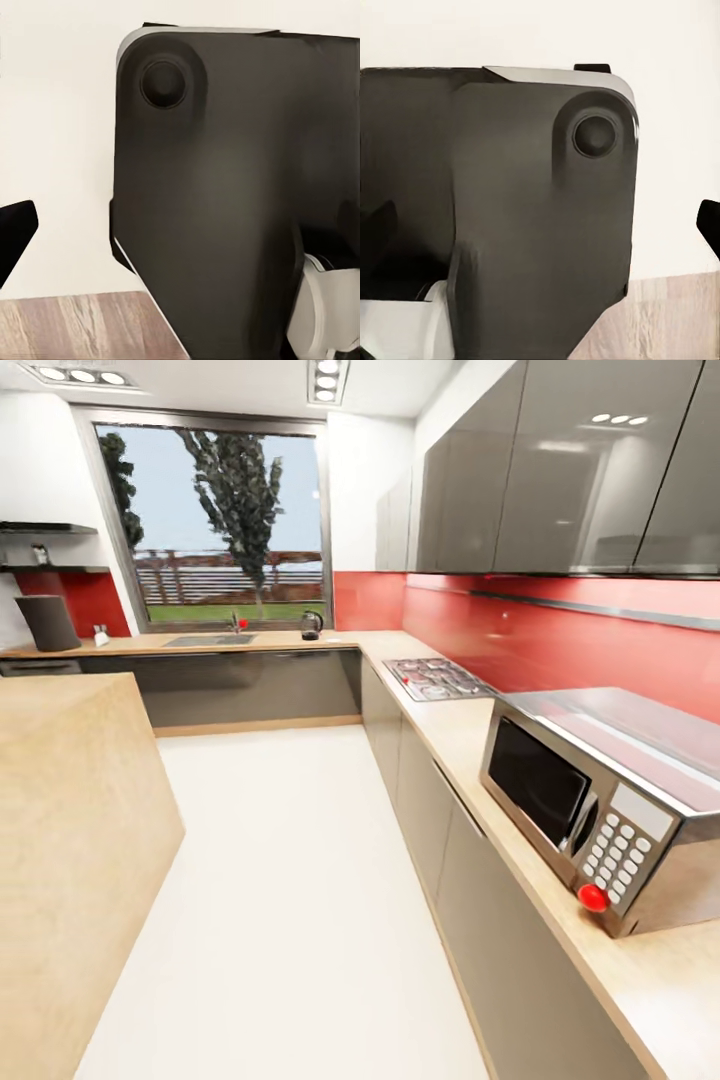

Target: Set up a coffee station on the kitchen countertop: keep the coffee maker on the countertop, move the bottle of coffee from the kitchen shelf to the counter next to the coffee maker, place a paper coffee filter on top of the coffee maker, put the saucer next to the coffee maker with the coffee cup on the saucer, and place the electric kettle next to the coffee maker.

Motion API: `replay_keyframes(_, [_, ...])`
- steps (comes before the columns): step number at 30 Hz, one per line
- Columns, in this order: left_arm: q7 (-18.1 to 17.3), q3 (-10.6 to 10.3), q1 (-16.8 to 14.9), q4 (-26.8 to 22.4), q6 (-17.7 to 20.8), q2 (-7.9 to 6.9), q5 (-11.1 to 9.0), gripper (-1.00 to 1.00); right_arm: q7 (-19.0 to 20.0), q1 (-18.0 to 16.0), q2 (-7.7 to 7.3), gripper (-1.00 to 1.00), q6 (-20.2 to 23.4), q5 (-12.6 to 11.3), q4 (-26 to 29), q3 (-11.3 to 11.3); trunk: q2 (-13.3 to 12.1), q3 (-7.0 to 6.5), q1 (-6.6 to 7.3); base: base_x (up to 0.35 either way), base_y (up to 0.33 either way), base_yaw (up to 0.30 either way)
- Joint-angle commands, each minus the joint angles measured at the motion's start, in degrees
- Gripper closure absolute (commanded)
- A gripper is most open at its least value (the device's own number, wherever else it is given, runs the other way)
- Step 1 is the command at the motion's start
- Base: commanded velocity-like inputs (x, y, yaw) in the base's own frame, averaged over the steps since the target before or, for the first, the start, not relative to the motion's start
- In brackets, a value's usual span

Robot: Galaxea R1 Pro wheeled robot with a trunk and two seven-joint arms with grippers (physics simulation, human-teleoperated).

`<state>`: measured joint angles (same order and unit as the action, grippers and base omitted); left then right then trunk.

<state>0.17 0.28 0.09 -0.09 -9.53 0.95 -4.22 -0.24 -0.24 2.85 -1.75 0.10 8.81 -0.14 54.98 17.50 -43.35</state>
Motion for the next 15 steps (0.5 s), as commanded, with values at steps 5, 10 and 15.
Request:
replay_keyframes(5, [0.01, -0.08, 0.0, -0.03, -0.19, 0.02, -0.44, -1.0, -0.03, -0.03, 0.05, -1.0, -0.18, -0.01, -0.06, -0.03, -1.98, -0.85, 1.1, 0.0, 0.0, 0.281])
replay_keyframes(10, [0.02, -0.05, 0.0, -0.05, -0.2, -0.01, -0.44, -1.0, -0.03, -0.03, 0.05, -1.0, -0.18, -0.01, -0.07, -0.04, -3.99, -1.75, 2.2, 0.0, 0.0, 0.281])
replay_keyframes(15, [0.02, -0.1, 0.0, -0.04, -0.23, -0.06, -0.44, -1.0, -0.03, -0.03, 0.07, -1.0, -0.18, -0.01, -0.07, -0.04, -5.99, -2.65, 3.3, 0.0, 0.0, 0.281])
